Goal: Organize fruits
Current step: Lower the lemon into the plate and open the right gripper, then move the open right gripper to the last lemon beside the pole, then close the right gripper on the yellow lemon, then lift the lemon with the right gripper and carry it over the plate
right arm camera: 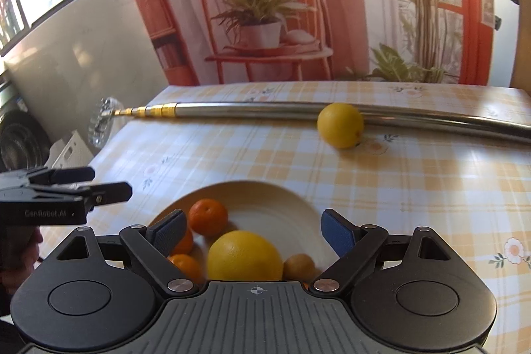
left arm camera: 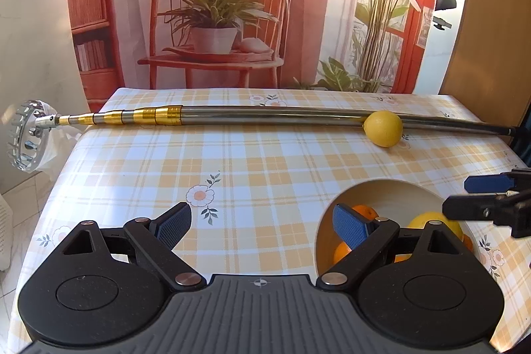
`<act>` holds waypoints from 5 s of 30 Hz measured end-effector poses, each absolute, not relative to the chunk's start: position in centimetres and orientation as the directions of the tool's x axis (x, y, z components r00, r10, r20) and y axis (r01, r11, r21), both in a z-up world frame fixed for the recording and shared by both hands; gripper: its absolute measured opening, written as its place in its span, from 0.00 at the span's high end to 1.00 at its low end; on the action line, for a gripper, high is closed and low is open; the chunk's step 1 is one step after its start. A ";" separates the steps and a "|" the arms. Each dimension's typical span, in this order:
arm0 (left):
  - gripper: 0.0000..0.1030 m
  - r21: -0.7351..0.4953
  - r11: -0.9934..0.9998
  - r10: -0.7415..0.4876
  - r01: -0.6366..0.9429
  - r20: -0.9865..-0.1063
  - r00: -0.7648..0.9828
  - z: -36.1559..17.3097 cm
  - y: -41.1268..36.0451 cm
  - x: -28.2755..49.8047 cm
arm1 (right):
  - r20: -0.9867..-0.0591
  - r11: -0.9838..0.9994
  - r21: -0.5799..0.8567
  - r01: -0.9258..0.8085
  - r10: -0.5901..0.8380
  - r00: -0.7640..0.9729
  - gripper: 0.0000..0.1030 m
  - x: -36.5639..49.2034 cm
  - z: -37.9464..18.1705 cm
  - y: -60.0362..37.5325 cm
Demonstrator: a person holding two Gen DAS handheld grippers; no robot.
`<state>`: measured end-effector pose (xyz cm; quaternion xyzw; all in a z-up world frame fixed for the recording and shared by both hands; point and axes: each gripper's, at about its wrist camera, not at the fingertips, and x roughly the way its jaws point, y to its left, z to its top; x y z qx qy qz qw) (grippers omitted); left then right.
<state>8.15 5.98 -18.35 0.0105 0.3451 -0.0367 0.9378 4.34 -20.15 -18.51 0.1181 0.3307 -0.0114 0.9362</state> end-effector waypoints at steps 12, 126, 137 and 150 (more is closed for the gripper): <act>0.09 -0.028 0.999 -0.041 0.029 -0.645 0.763 -18.0 7.0 8.6 | -0.602 0.968 0.069 0.240 -0.151 0.784 0.01 4.8 -17.7 -22.7; 0.09 -0.097 0.995 -0.073 0.007 -0.702 0.708 -19.9 6.9 13.5 | -0.510 0.993 0.072 0.097 -0.047 0.859 0.50 15.8 -25.3 -27.8; 0.09 -0.059 0.997 -0.081 0.056 -0.697 0.712 -18.7 5.3 12.5 | -0.489 0.992 0.077 0.095 -0.046 0.871 0.50 12.3 -22.2 -27.2; 0.09 -0.055 0.993 -0.116 0.109 -0.686 0.718 -17.8 4.0 11.2 | -0.468 0.998 0.059 0.025 0.005 0.884 0.50 7.7 -18.9 -23.2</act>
